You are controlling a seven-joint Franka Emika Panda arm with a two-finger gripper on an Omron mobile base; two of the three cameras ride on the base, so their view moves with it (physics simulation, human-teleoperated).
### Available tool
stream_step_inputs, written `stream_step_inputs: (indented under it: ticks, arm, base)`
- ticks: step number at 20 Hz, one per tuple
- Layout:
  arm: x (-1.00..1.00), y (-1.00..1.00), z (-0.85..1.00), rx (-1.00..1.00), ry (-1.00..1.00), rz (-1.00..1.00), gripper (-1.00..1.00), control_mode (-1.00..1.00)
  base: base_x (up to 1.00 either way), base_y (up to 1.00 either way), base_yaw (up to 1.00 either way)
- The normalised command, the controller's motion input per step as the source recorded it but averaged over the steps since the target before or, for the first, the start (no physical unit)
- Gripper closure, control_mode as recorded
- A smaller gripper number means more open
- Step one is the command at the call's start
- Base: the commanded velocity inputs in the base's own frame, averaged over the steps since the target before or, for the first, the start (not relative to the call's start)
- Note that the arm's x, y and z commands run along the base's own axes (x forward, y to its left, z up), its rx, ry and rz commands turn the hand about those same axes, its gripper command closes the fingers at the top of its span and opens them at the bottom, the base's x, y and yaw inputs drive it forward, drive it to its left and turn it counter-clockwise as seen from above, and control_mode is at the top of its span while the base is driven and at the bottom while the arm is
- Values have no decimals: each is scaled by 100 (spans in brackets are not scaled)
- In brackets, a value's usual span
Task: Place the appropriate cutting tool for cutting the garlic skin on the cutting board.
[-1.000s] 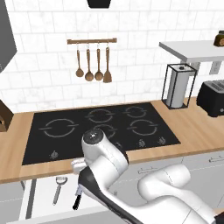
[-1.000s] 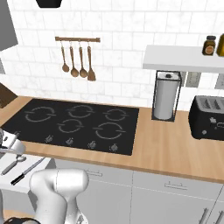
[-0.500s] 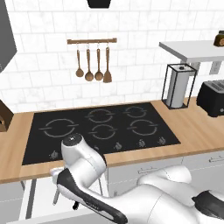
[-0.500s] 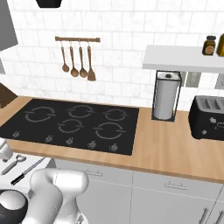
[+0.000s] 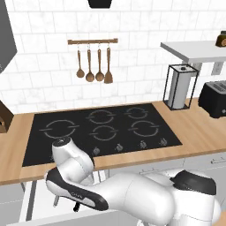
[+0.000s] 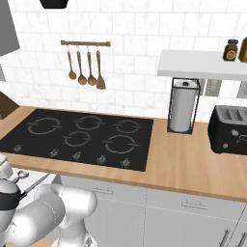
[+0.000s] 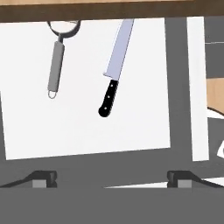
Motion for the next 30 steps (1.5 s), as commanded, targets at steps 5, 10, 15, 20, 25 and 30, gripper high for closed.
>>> stream_step_inputs:
  ticks: [5,10,15,20,25,30]
  arm:
    - [0,-4,-67,0,6,-7,-100,-100]
    - [14,0,-62,0,6,-1,-100,-100]
    - [18,0,-43,0,0,0,-100,-100]
    - [23,0,-29,0,2,0,-100,-100]
    - [14,0,-37,0,5,0,-100,-100]
    - [3,1,-45,0,1,0,-100,-100]
  base:
    - [0,0,0]
    - [0,0,0]
    - [0,0,0]
    - [0,0,0]
    - [0,0,0]
    - [0,0,0]
